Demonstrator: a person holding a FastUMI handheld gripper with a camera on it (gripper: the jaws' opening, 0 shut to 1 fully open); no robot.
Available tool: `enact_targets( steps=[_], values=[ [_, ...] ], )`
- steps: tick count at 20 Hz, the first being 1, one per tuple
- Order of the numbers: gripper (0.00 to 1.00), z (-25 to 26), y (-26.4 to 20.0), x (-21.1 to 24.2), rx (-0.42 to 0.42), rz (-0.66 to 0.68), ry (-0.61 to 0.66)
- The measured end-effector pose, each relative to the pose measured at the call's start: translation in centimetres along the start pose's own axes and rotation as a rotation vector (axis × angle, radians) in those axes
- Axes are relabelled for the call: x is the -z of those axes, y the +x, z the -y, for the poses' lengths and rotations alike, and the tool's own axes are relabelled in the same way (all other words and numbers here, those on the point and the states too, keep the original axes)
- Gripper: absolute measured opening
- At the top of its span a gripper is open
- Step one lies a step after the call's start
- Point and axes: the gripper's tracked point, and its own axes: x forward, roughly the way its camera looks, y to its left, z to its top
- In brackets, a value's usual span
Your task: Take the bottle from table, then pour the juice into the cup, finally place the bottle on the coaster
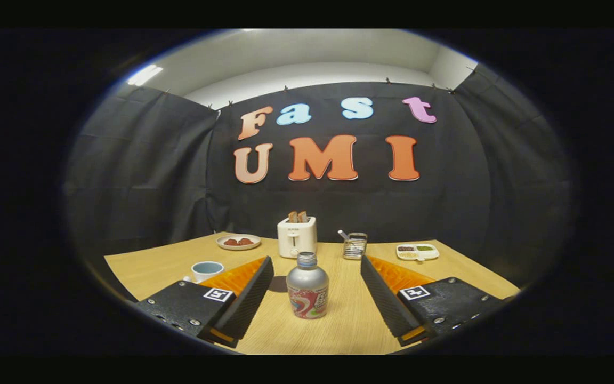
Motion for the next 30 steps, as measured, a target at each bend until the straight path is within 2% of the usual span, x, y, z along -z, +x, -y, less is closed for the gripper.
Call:
enact_targets(
  steps=[11, 27, 30],
  values=[
    [0.98, -1.0, 3.1, 7.2, -0.020, -0.111, 0.015],
    [0.98, -0.7, 6.8, 12.7, 0.012, -0.211, 0.043],
    [0.94, -1.0, 7.2, 13.3, 0.005, -0.227, 0.052]
  ],
)
